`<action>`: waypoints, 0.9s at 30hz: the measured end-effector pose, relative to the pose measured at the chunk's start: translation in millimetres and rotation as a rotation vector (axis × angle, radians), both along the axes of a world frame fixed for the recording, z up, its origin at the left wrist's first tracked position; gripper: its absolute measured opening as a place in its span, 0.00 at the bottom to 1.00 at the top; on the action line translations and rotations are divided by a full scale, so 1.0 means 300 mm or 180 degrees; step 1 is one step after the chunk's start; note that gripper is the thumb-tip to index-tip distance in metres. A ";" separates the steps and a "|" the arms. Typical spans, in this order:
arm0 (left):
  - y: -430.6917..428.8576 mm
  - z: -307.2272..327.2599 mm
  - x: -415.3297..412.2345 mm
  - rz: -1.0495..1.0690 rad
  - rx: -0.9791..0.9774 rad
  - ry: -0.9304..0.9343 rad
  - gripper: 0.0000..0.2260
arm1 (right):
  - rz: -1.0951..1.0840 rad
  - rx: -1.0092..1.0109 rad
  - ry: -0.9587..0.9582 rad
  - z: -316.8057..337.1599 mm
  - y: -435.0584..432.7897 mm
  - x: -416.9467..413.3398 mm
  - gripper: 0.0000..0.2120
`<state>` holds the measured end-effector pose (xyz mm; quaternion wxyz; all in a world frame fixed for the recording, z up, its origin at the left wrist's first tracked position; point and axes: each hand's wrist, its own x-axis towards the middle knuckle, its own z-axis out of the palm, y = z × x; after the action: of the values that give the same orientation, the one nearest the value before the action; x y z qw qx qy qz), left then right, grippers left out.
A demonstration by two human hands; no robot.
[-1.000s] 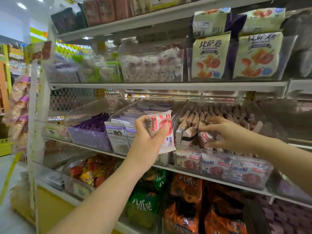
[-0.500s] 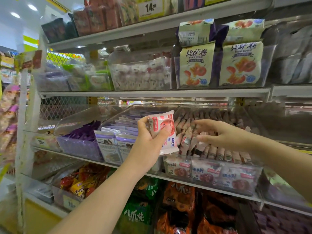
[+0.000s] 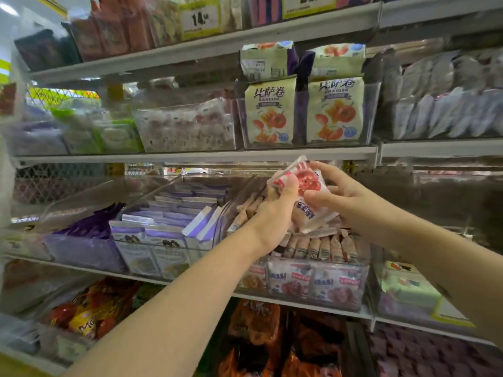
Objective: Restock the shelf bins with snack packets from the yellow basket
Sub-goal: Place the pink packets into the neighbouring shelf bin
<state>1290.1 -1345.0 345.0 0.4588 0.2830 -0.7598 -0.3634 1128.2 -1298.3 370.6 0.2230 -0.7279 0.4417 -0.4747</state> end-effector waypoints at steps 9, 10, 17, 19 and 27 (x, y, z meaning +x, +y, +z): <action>-0.127 -0.077 0.080 0.1594 -0.2289 -0.2086 0.22 | -0.2437 0.0045 0.3436 0.020 -0.104 0.024 0.34; -0.134 -0.079 0.079 0.1429 -0.2414 -0.2225 0.21 | -0.2619 0.0019 0.3620 0.003 -0.128 0.039 0.33; -0.206 -0.065 0.098 0.1122 -0.2722 -0.2745 0.17 | -0.2306 -0.0125 0.3423 -0.101 -0.204 0.046 0.33; -0.227 -0.064 0.115 0.1178 -0.2767 -0.2733 0.18 | -0.1806 0.0049 0.3333 -0.090 -0.180 0.010 0.38; -0.260 -0.116 0.128 0.1078 -0.2473 -0.2490 0.24 | -0.1561 -0.0408 0.3723 -0.116 -0.195 0.007 0.31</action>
<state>1328.3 -1422.8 310.2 0.2657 0.3248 -0.8948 0.1525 1130.3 -1356.8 335.8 -0.2141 -0.7564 0.6150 -0.0616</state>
